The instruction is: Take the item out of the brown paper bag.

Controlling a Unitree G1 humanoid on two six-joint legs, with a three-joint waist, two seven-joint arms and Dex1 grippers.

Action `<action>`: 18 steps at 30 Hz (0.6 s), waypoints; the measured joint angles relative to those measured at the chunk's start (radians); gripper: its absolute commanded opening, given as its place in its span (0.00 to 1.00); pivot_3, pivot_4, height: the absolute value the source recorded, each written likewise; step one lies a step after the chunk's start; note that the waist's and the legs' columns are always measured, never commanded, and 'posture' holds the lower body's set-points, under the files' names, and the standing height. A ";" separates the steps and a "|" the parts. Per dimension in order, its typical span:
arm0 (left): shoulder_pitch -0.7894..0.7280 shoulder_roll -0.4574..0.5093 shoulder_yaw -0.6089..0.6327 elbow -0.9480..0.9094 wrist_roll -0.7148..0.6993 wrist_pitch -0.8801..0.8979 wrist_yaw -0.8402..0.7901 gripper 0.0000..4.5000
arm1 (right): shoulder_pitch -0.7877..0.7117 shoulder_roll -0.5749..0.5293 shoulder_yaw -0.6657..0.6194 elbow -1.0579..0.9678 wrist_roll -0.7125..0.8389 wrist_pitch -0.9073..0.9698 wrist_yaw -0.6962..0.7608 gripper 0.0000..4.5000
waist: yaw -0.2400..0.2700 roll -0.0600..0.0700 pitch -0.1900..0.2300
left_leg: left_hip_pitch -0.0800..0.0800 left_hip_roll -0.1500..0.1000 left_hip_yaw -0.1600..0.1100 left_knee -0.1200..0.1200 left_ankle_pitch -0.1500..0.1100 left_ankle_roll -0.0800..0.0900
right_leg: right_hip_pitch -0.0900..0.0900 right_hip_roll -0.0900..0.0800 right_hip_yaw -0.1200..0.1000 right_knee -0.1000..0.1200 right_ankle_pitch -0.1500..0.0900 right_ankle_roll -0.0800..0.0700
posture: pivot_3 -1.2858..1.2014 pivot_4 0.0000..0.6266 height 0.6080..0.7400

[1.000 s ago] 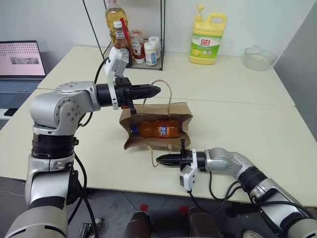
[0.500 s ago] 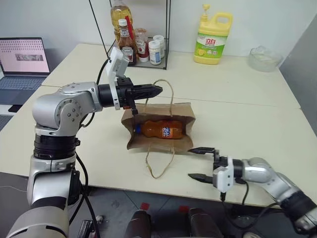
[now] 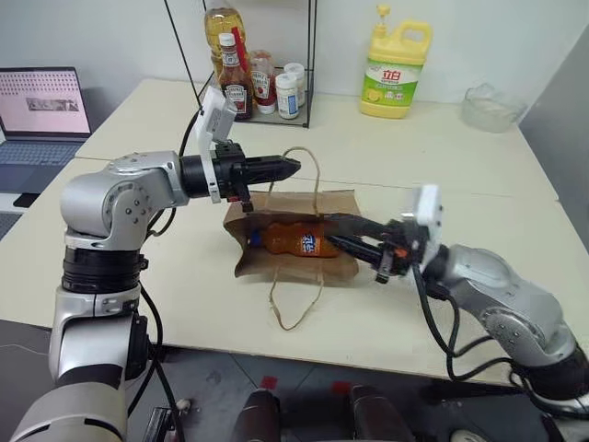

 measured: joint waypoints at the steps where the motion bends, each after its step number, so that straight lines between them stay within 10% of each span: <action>1: -0.004 0.000 -0.001 0.006 0.003 0.000 -0.001 0.00 | -0.021 0.035 0.013 0.006 0.033 0.053 -0.001 0.01 | 0.000 0.000 0.000 | -0.001 0.000 0.000 0.000 0.000 0.000 | 0.000 0.000 0.000 0.000 0.000 0.000 | 0.52 0.24 1.00; 12: -0.022 0.001 -0.008 -0.001 0.014 -0.006 -0.016 0.00 | -0.151 0.333 0.076 0.290 -0.078 0.151 0.074 0.01 | -0.002 0.001 0.000 | -0.001 0.000 0.000 -0.001 0.000 0.000 | -0.004 0.000 -0.001 0.003 0.000 0.000 | 0.52 0.24 1.00; 18: -0.021 0.001 -0.008 -0.003 0.015 -0.006 -0.014 0.00 | -0.176 0.293 0.177 0.385 -0.419 0.018 0.091 0.01 | -0.001 0.001 0.001 | -0.001 0.000 0.001 0.000 0.000 0.000 | -0.005 0.000 -0.001 0.004 0.000 0.000 | 0.52 0.24 1.00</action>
